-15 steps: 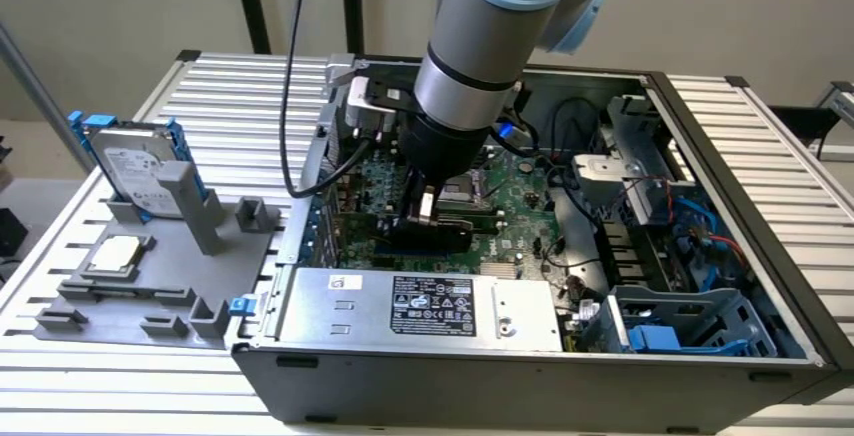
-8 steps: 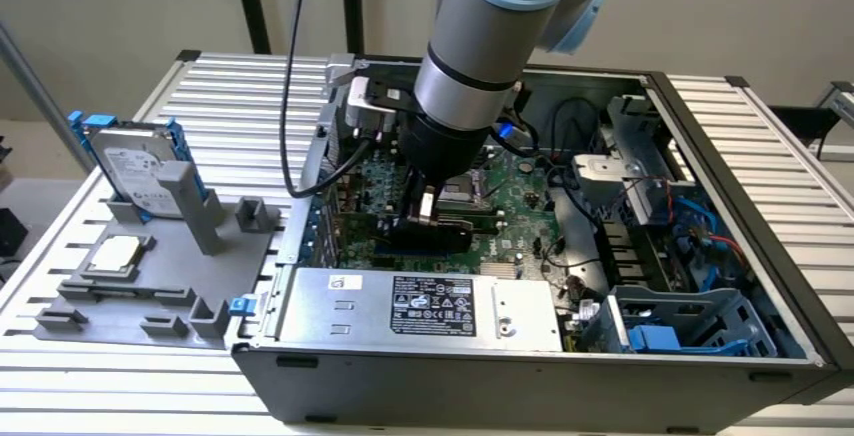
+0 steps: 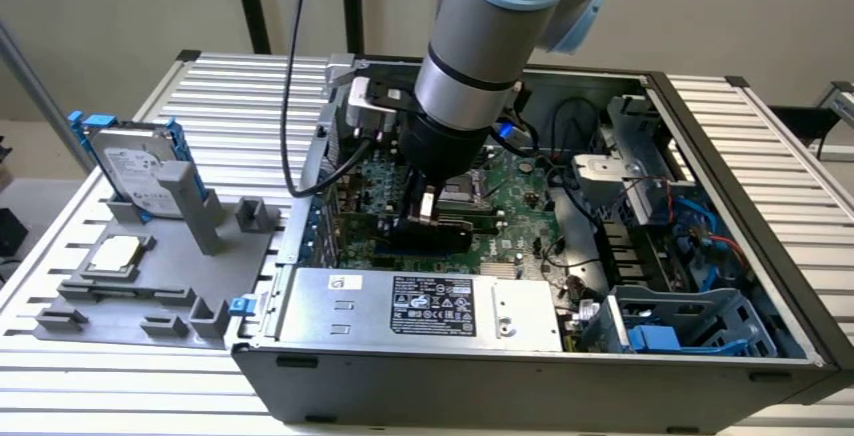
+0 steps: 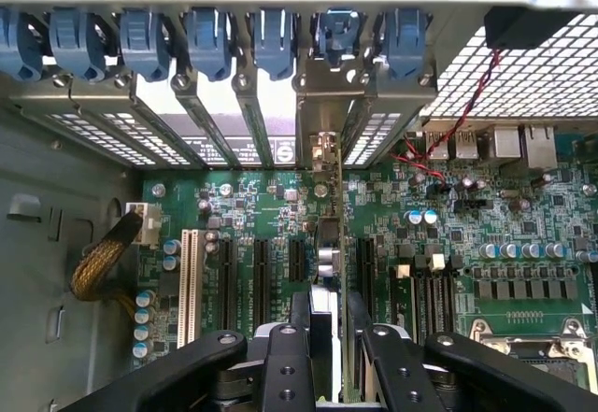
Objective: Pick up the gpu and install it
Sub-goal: 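Insert the gpu into the slot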
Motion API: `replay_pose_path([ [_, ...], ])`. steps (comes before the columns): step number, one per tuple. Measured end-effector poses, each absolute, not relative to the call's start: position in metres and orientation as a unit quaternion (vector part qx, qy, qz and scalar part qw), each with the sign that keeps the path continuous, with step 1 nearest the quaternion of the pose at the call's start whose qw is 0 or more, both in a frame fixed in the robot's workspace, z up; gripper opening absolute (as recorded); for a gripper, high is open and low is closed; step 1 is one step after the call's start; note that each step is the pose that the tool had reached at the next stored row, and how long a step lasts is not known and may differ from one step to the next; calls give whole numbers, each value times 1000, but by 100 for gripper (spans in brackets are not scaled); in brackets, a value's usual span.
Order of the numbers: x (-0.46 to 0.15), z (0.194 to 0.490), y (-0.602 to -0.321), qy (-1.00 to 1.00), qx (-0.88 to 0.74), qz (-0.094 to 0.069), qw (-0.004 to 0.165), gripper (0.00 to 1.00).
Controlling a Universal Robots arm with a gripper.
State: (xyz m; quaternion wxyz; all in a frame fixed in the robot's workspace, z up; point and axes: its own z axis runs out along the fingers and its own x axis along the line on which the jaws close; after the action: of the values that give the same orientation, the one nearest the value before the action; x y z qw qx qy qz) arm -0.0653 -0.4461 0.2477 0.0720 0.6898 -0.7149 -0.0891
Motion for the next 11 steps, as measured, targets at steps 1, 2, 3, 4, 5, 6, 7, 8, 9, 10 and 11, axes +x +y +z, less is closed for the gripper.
replay_pose_path([
  [1,-65,248,-446,-715,690,-89,72,26],
  [2,-65,248,-445,-715,690,-88,73,26],
  [3,-65,247,-445,-715,689,-88,73,26],
  [4,-65,247,-445,-715,689,-87,74,26],
  [5,-65,247,-444,-716,689,-87,74,26],
  [6,-65,246,-444,-716,689,-87,74,26],
  [7,-65,246,-444,-716,689,-87,74,26],
  [8,-65,246,-444,-716,689,-86,75,26],
  [9,-65,246,-444,-716,689,-86,75,26],
  [10,-65,245,-444,-716,689,-86,75,26],
  [11,-65,245,-444,-716,689,-85,76,26],
])
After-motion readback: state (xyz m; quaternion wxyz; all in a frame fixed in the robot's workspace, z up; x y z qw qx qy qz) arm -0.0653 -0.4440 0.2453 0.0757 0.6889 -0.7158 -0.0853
